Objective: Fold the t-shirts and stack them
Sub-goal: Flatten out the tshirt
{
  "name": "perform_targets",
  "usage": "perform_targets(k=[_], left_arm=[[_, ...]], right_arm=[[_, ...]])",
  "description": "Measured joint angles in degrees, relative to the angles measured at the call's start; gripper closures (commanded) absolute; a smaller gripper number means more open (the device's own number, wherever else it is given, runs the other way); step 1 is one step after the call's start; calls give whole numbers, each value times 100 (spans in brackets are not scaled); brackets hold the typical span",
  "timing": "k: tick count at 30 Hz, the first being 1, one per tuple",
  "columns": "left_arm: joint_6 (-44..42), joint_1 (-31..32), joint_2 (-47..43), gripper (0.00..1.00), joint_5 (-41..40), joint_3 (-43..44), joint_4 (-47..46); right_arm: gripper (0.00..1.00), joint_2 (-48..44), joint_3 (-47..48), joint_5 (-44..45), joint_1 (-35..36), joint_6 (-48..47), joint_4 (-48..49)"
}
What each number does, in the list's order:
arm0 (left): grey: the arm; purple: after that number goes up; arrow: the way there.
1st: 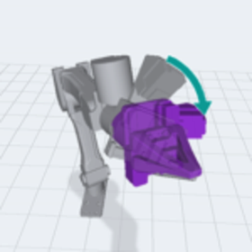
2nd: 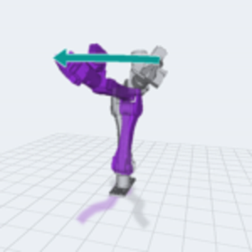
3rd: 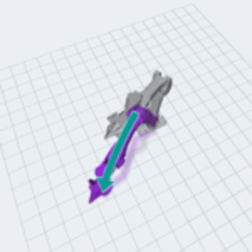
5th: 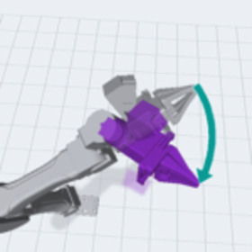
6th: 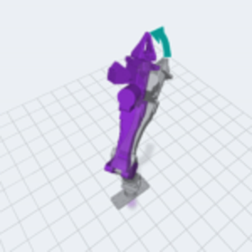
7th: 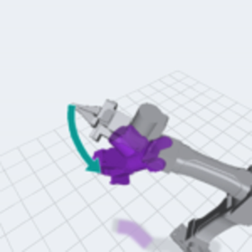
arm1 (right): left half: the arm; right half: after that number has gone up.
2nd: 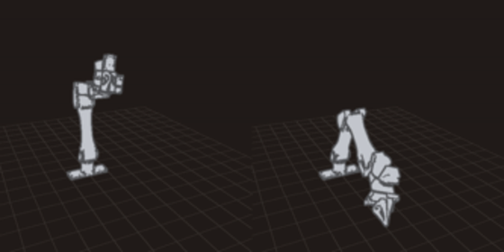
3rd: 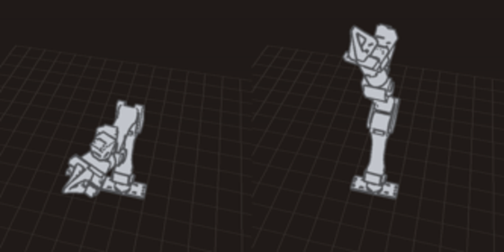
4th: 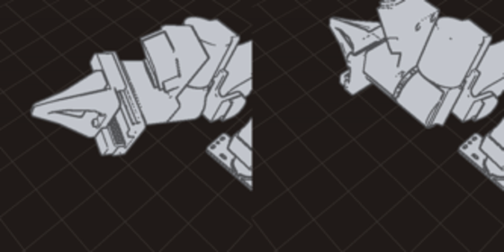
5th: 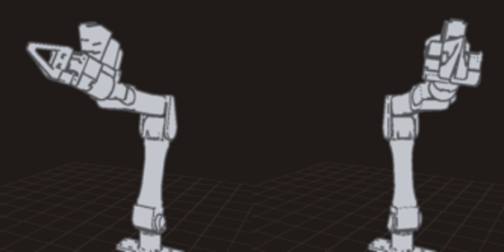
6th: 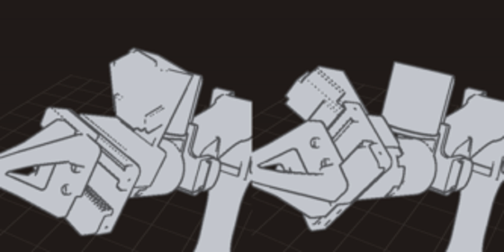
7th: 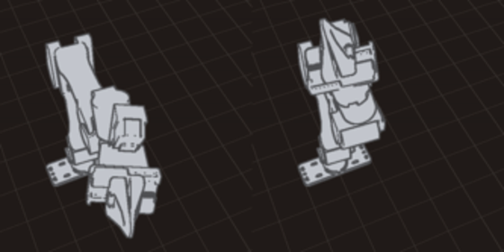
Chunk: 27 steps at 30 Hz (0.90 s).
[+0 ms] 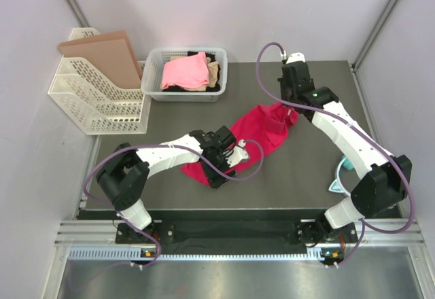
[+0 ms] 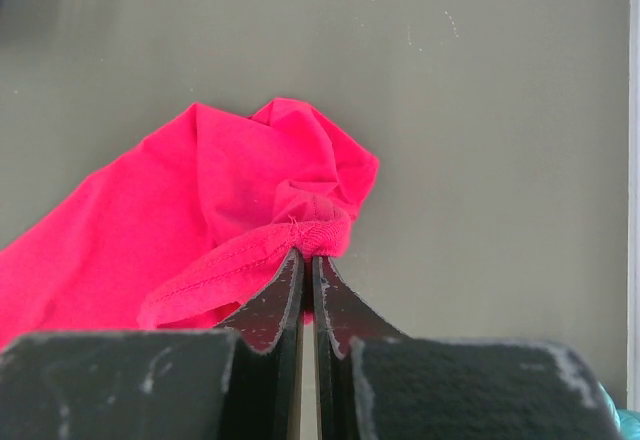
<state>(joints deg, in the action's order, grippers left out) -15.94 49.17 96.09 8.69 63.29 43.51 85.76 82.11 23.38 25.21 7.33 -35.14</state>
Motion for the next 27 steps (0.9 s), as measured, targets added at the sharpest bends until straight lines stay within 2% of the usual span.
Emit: perform_targets(k=[2,6,7,9,10,13,16,19,20,23,25,26,27], left_arm=[[4,0,-37,24,-11,-98,7],[-7,0,-44,32,-44,-227,13],[-9,0,-44,40,-55,-245,13],[-9,0,-44,50,-66,-249,4],[-11,0,-44,60,-74,-249,-11],[-31,0,-11,78,-114,-249,-46],[-48,-7,72,79,-155,-249,-96],[-52,-44,177,74,-168,-249,-160],[-52,-55,203,69,-168,-251,-173],[-57,-76,256,70,-166,-256,-184],[-55,-90,271,94,-164,-260,-190],[-46,-92,271,100,-162,-264,-192],[-44,-94,271,100,-160,-264,-192]], right_arm=[[100,0,0,-24,0,4,-2],[100,0,0,-44,0,39,-2],[100,0,0,-50,0,44,-4],[100,-4,0,-55,0,46,-2],[100,-9,0,-57,0,48,-4],[100,-26,0,-59,0,70,-2],[100,-42,0,-59,0,87,-7],[100,-72,0,-59,0,87,-11],[100,-90,-2,-61,0,87,-13],[100,-157,-2,-61,0,87,-28],[100,-205,-2,-61,-2,87,-31],[100,-223,-2,-59,0,87,-33],[100,-236,-2,-59,0,87,-35]])
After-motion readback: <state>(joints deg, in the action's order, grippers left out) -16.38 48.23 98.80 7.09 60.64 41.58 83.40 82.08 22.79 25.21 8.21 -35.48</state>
